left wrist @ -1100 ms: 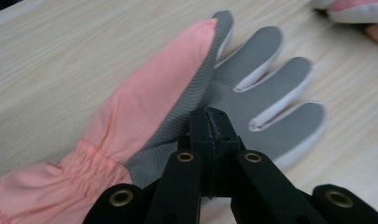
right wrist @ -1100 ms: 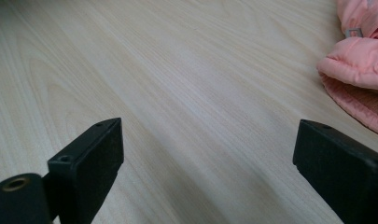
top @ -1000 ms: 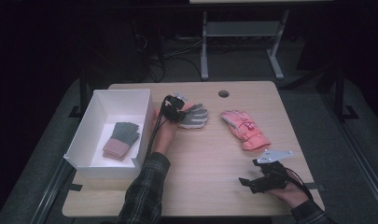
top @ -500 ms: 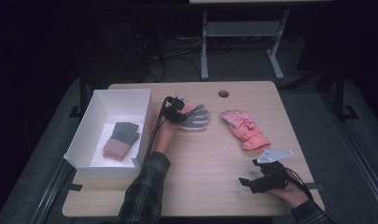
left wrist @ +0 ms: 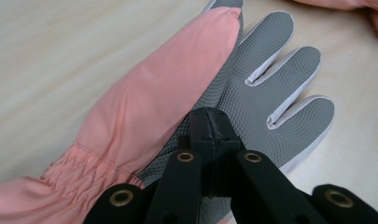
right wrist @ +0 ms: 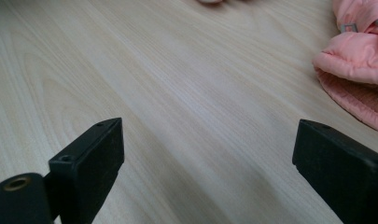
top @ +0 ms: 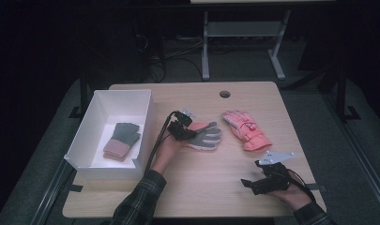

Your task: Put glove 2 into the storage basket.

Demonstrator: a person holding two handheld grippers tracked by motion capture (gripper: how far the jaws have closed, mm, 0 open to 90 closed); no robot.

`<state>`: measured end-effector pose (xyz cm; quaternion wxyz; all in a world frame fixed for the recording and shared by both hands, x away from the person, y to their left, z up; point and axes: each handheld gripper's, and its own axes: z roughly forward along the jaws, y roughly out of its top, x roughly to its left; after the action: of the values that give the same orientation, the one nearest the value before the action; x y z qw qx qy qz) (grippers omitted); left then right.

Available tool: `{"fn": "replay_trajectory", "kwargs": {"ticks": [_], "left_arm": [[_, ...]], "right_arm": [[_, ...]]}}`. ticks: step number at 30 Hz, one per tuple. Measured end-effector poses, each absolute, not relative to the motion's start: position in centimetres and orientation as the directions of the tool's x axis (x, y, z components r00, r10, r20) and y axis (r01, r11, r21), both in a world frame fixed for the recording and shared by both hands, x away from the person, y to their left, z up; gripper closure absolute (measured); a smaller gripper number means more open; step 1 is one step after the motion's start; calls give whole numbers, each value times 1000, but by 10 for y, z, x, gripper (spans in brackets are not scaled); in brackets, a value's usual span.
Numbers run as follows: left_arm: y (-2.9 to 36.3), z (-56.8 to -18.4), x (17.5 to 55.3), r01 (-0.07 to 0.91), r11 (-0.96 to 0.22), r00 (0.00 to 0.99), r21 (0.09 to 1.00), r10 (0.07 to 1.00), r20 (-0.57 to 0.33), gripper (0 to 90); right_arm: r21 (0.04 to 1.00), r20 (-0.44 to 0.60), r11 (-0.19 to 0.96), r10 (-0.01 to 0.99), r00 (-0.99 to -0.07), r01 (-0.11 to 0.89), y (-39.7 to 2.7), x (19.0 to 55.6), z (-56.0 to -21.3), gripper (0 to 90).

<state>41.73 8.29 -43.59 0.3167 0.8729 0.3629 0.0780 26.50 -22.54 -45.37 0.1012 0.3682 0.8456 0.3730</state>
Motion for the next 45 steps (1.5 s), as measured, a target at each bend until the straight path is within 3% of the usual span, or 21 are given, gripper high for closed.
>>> {"fn": "replay_trajectory", "kwargs": {"ticks": [15,24,29,35,43,45], "left_arm": [[75,-437,367,561,-548,786,621,588,-191,899],[59,-430,342,504,-571,833,648,519,-190,897],[79,-410,359,498,-530,787,687,609,-100,897],[95,-427,386,566,-514,725,645,683,-92,898],[102,-434,380,599,-539,721,592,685,-106,898],[103,-434,375,593,-547,730,591,675,-108,898]], "right_arm": [[697,93,453,711,-697,555,-229,262,-454,86],[698,97,452,708,-699,555,-229,264,-454,86],[701,100,451,705,-702,552,-229,263,-454,86],[693,102,457,704,-703,558,-228,263,-454,86],[687,114,463,694,-711,561,-227,262,-454,88],[685,113,468,690,-715,559,-227,262,-453,137]]}}
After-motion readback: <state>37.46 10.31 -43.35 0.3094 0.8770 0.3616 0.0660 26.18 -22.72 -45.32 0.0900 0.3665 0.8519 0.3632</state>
